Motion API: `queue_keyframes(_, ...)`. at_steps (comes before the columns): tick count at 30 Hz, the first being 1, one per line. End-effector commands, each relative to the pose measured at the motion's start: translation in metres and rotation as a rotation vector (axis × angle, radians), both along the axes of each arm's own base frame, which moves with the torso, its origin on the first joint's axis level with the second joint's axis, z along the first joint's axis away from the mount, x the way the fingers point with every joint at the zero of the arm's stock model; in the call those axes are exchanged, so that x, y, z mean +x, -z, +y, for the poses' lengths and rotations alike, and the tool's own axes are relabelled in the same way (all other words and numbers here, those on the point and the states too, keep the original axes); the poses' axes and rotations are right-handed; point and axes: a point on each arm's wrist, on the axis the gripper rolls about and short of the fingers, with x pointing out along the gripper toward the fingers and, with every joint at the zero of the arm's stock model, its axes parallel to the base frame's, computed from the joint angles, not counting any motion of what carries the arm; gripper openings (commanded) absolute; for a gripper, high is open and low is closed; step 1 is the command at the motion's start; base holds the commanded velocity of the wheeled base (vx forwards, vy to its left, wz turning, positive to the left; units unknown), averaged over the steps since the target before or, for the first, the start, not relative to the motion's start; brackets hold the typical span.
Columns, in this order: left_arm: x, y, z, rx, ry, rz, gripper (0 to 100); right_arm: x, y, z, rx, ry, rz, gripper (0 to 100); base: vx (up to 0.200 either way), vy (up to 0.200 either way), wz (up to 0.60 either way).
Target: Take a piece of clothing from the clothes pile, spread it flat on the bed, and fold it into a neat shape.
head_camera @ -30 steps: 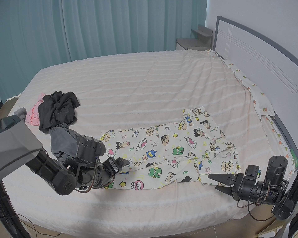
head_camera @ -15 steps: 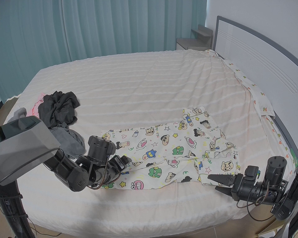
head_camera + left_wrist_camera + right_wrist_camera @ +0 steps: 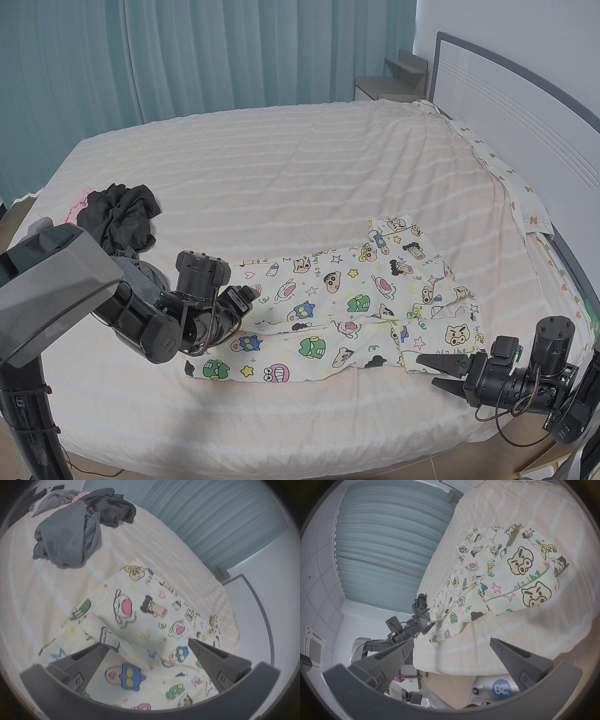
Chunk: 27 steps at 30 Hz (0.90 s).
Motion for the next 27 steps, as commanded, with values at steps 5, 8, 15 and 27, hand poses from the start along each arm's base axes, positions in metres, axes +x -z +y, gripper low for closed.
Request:
queue_keyframes(5,0.041,0.004,0.018,0.035,-0.084,-0.06,100,-0.004,0.004,-0.001,-0.01,-0.004,0.025,100,0.0,0.0,0.0)
queue_keyframes(8,0.05,0.002,0.025,0.03,-0.107,-0.077,100,-0.003,0.005,-0.001,-0.012,-0.004,0.029,100,0.0,0.0,0.0)
queue_keyframes(15,0.059,-0.004,0.052,0.021,-0.153,-0.083,100,-0.003,0.005,-0.001,-0.013,-0.004,0.032,100,0.0,0.0,0.0)
queue_keyframes(27,0.018,-0.009,0.074,0.153,0.195,-0.009,100,-0.003,0.006,-0.001,-0.015,-0.004,0.037,100,0.0,0.0,0.0)
